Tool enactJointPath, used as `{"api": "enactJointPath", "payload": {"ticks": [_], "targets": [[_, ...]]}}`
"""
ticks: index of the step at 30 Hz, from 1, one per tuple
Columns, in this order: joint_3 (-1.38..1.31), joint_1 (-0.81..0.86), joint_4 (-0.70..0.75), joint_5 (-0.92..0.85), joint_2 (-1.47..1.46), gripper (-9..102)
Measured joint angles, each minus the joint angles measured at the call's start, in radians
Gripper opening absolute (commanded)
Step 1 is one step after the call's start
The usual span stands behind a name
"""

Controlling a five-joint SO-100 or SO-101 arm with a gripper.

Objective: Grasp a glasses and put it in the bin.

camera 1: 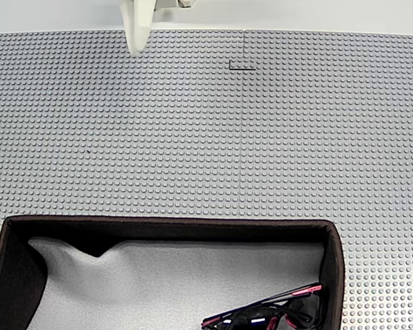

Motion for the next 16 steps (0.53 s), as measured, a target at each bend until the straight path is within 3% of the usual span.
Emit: {"api": "enactJointPath", "payload": {"ticks": [3,8,15,16], "targets": [[0.000,-0.003,-0.067,0.002,0.021,29],[0.000,-0.031,-0.348,-0.038,0.031,27],[0.015,-0.028,-0.500,-0.089,0.034,22],[0.017,-0.017,-0.509,-0.089,0.040,16]]}}
